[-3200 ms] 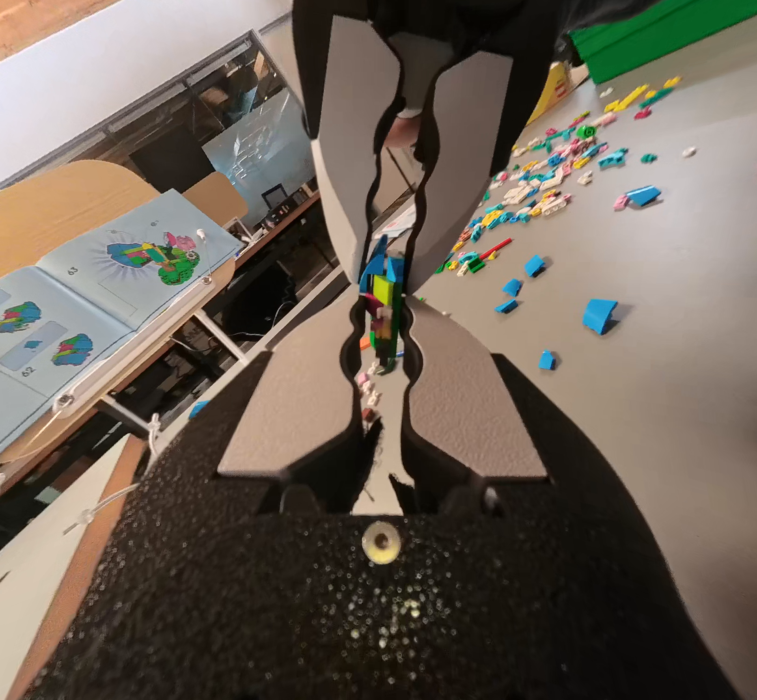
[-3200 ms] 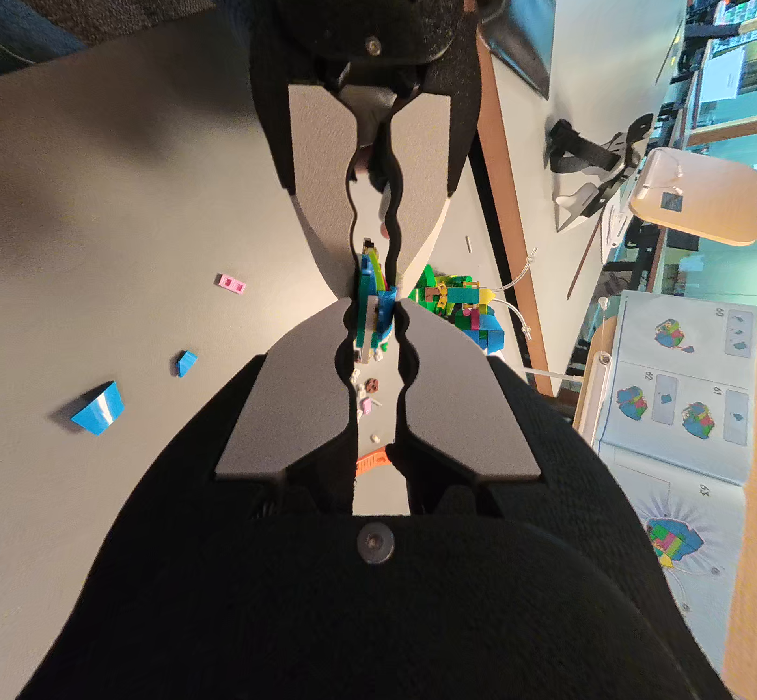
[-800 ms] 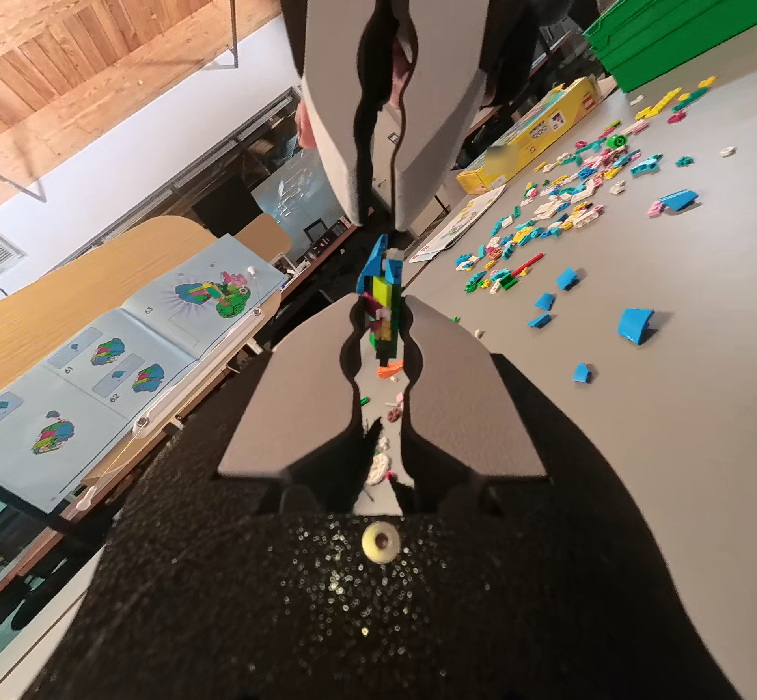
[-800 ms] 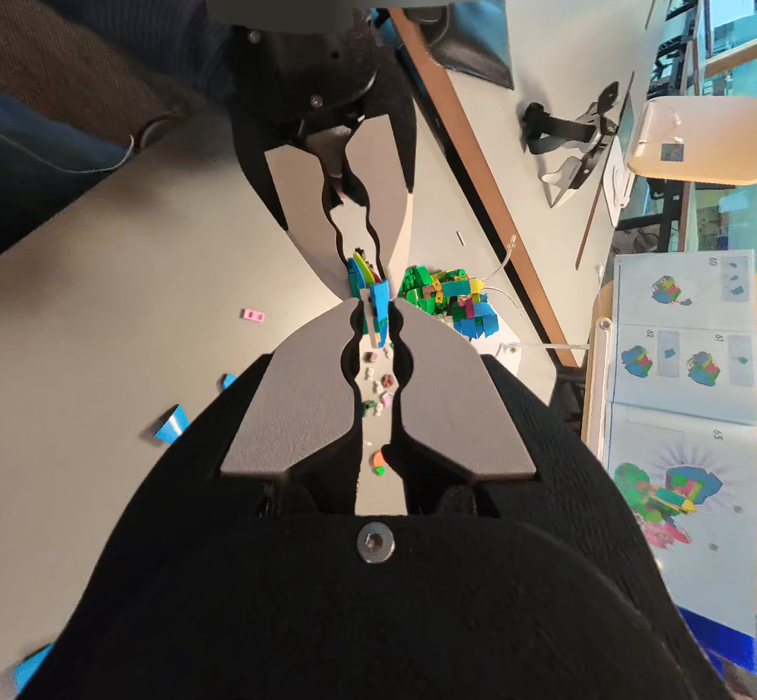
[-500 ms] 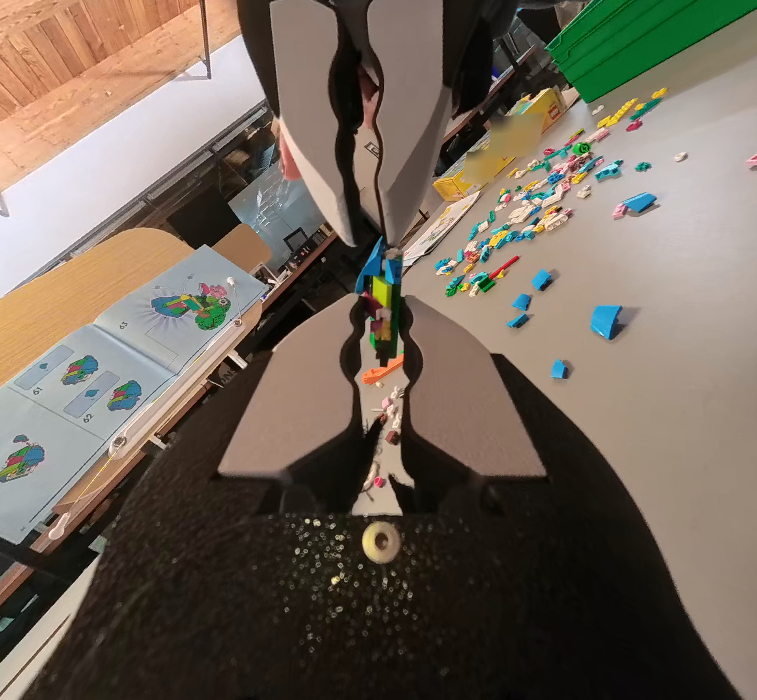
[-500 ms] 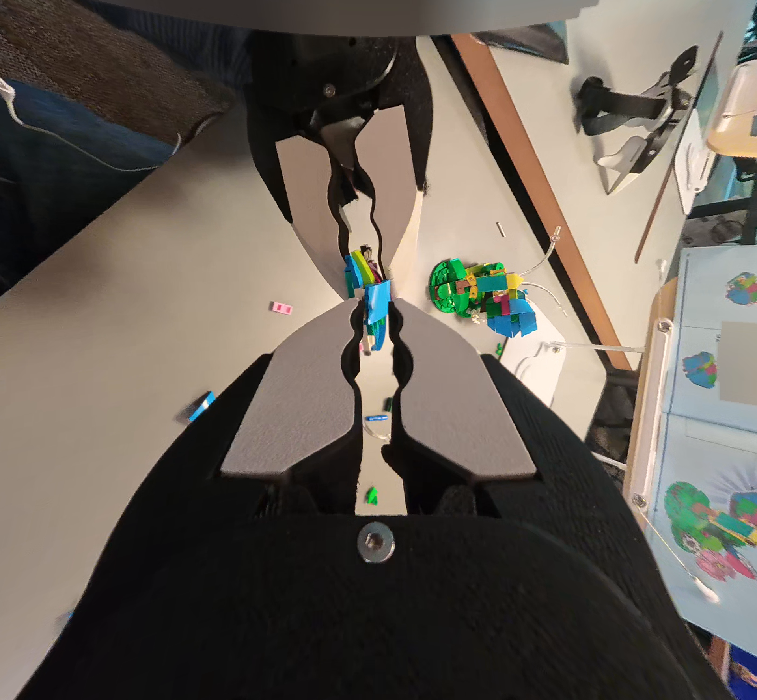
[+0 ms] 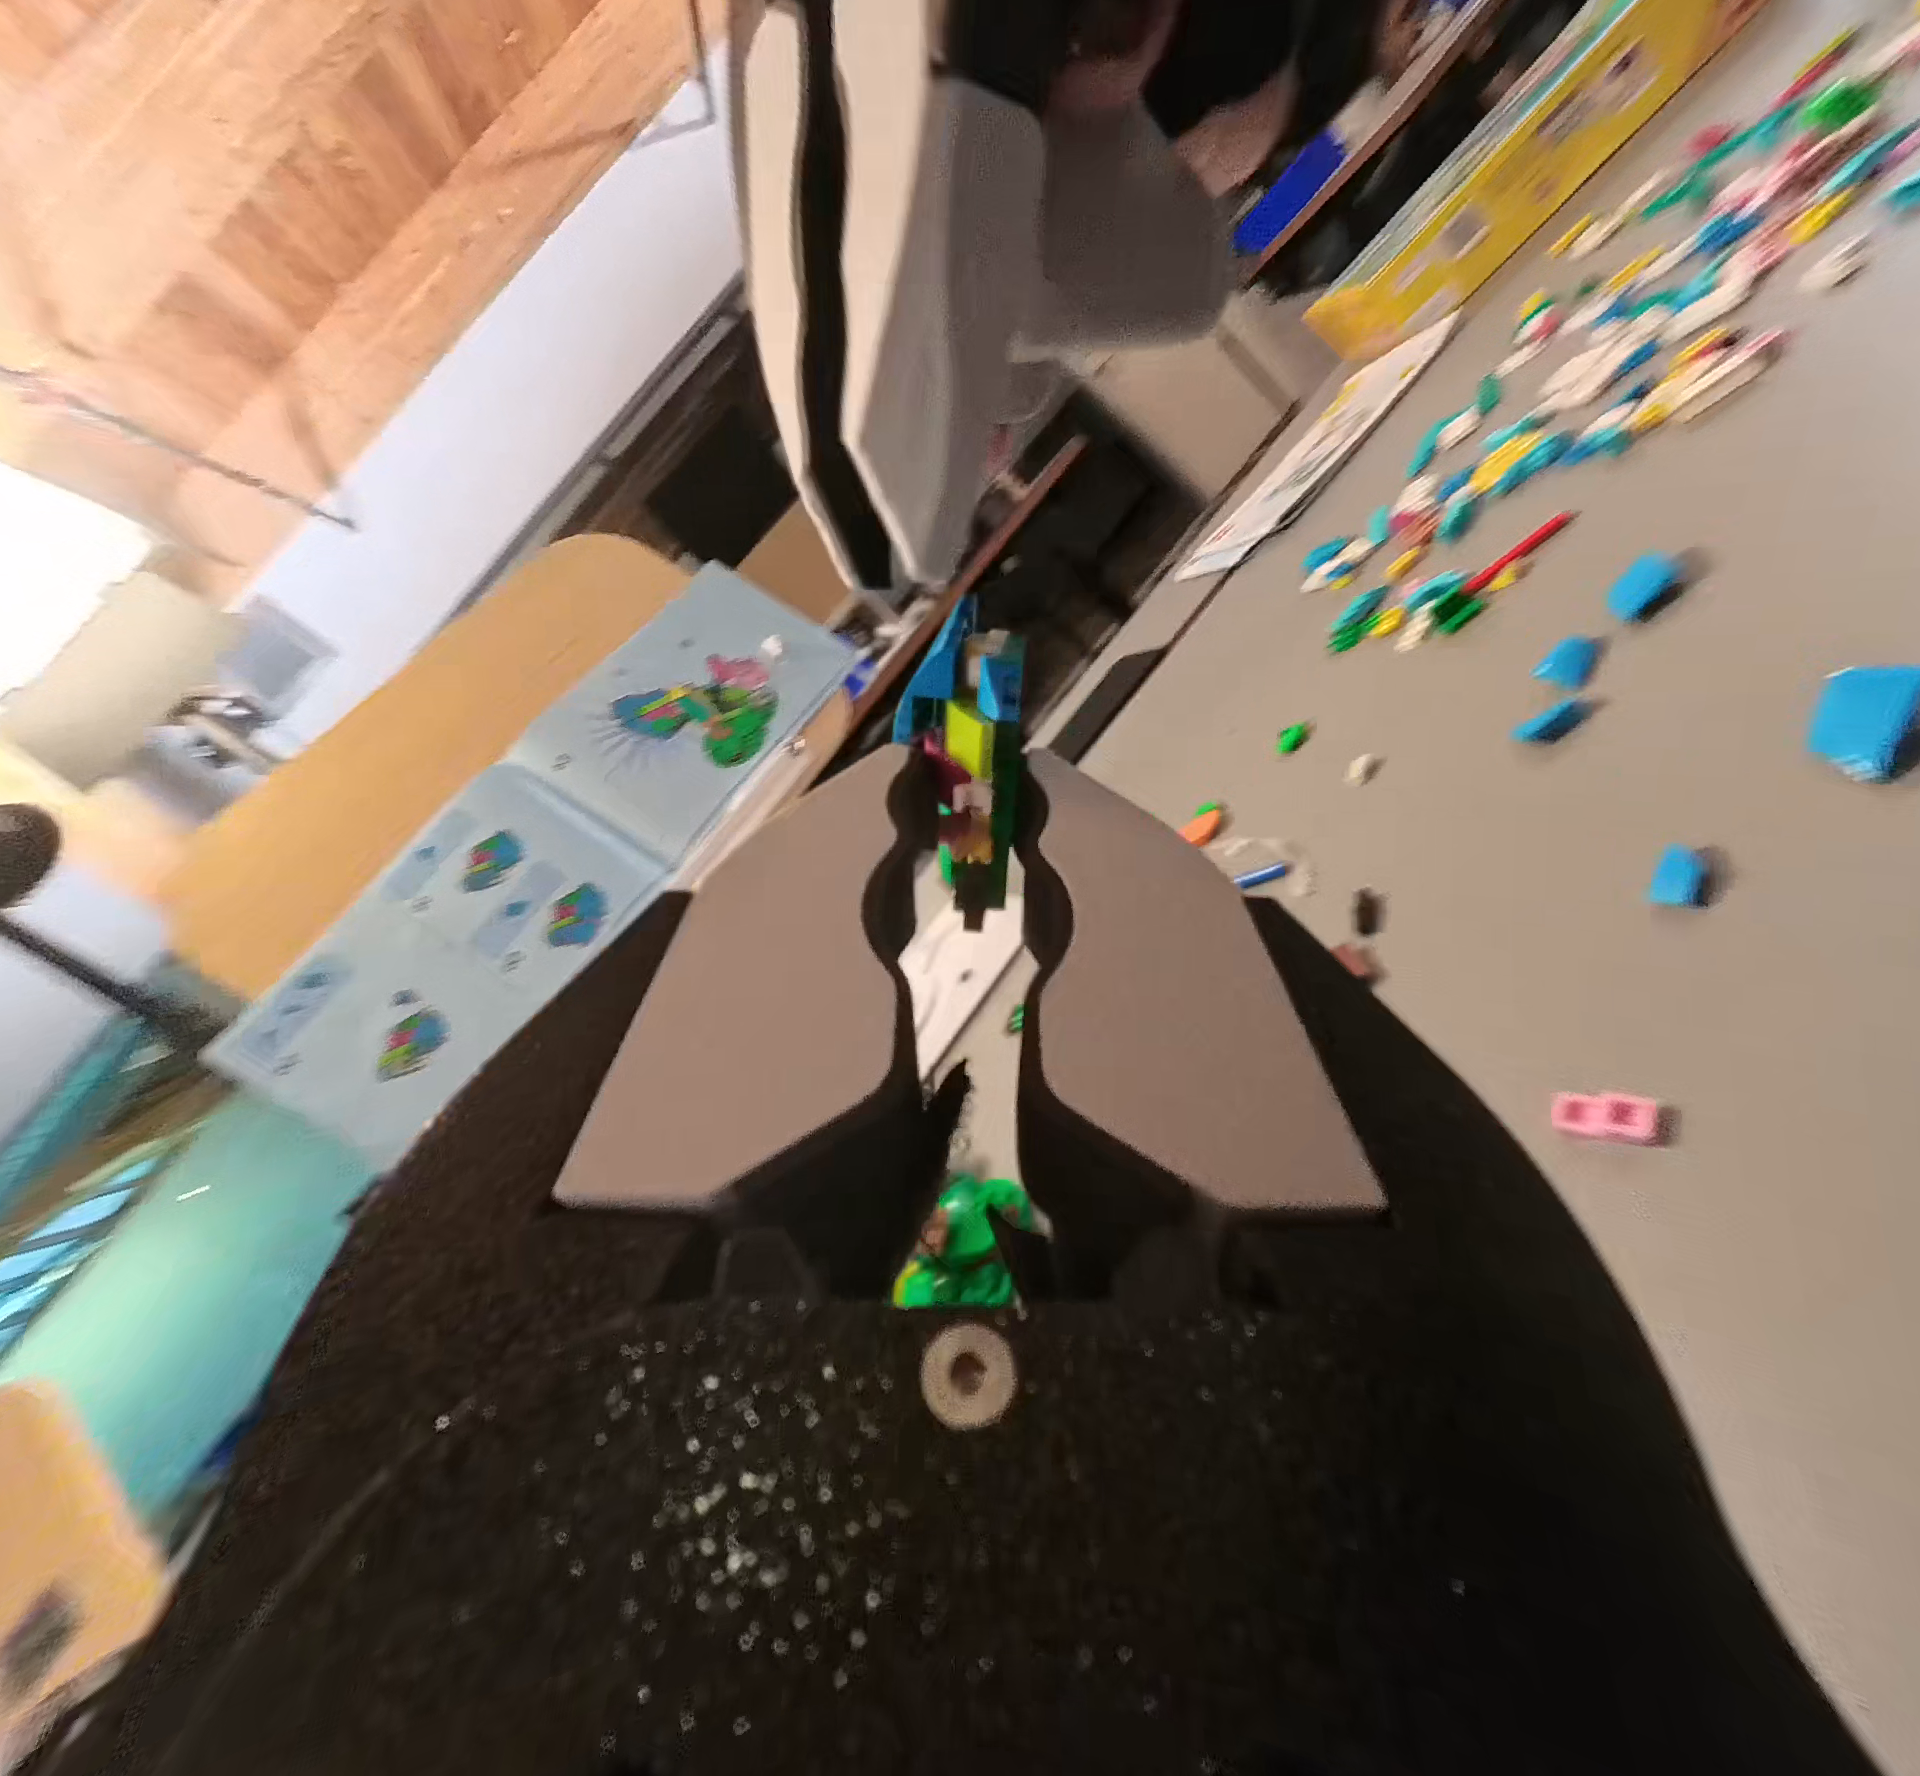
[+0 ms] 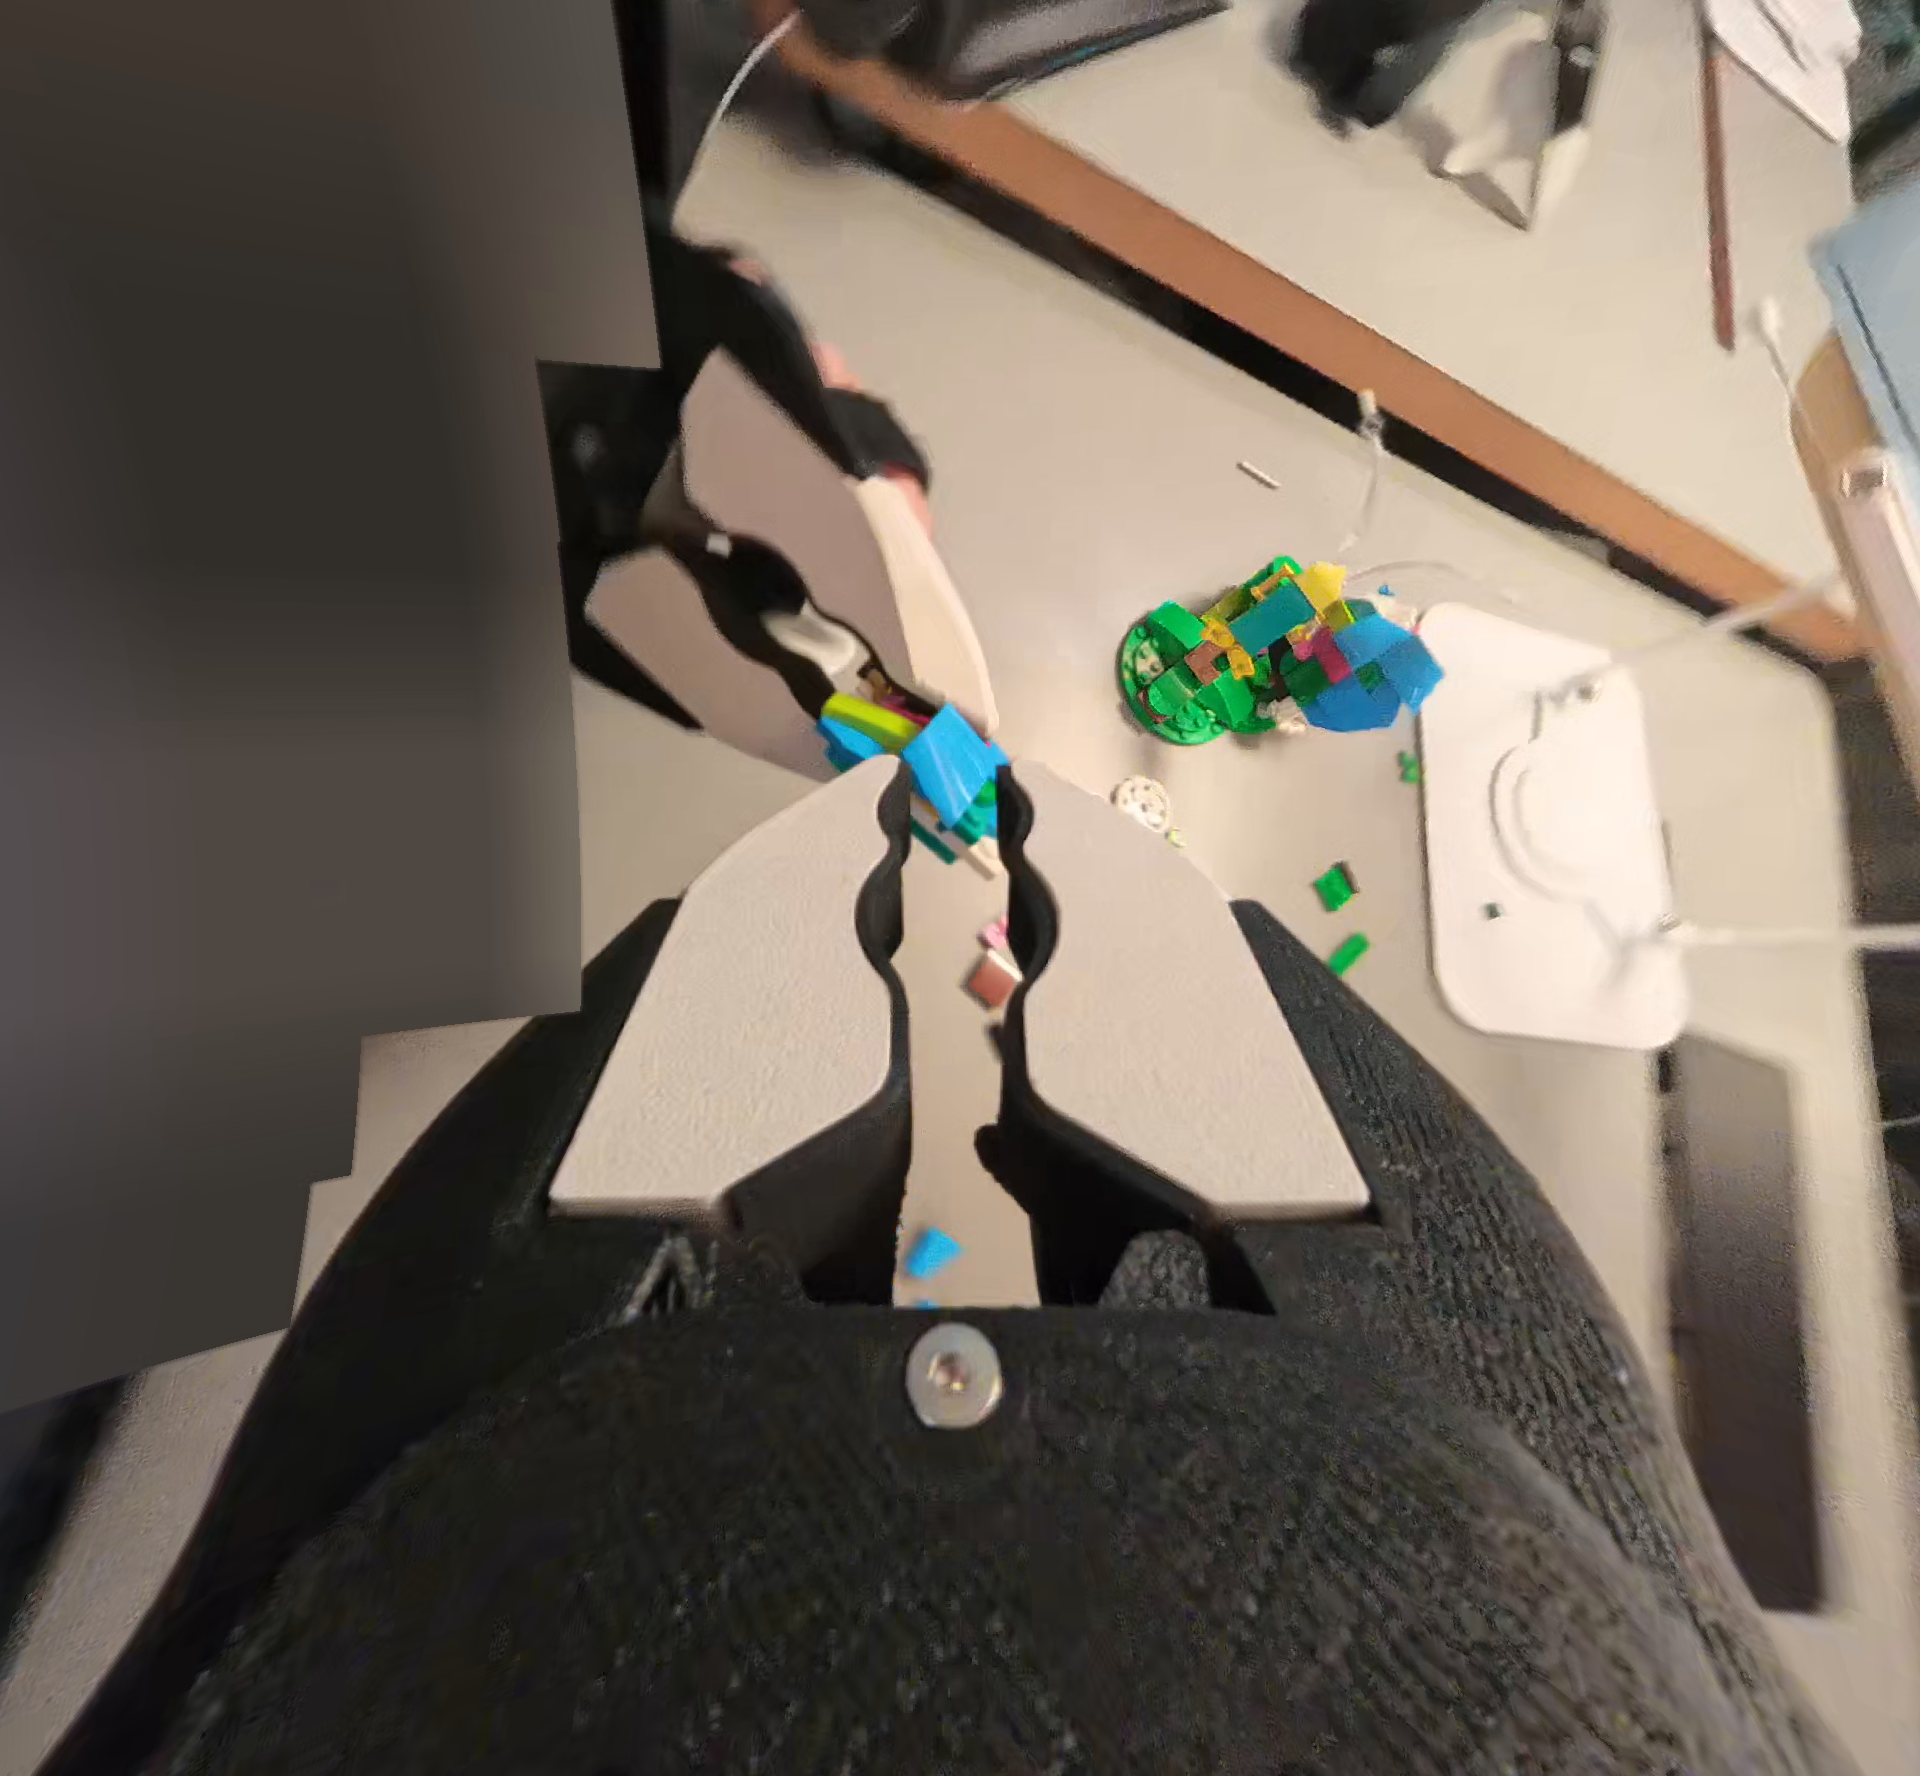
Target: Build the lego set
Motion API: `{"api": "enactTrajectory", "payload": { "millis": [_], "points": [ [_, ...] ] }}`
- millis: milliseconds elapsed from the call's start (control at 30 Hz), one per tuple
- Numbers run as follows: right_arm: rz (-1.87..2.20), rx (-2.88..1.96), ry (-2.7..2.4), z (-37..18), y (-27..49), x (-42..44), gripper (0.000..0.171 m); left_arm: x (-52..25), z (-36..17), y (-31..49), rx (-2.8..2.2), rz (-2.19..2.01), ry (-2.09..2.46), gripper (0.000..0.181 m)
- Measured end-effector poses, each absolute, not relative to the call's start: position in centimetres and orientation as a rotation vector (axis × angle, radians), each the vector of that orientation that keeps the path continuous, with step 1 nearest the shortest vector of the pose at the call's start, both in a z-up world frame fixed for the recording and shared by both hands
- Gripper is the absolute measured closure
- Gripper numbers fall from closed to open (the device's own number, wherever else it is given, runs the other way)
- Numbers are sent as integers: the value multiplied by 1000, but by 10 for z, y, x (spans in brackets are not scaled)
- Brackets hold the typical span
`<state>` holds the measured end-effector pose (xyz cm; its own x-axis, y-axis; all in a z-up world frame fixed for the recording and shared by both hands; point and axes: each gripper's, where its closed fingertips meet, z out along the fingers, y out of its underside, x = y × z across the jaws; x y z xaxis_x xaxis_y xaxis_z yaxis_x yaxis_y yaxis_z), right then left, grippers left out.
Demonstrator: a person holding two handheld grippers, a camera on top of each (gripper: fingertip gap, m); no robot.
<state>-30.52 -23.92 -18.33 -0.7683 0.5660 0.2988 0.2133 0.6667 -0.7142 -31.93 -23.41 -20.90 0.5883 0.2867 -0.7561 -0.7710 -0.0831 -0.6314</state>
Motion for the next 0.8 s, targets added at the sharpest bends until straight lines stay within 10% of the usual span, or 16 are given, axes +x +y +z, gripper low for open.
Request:
{"api": "enactTrajectory", "payload": {
  "millis": [800],
  "points": [
    [1053,-937,-2174,-200,-230,-318,156,-330,-215,-229,-1425,1173,458,167]
  ]
}}
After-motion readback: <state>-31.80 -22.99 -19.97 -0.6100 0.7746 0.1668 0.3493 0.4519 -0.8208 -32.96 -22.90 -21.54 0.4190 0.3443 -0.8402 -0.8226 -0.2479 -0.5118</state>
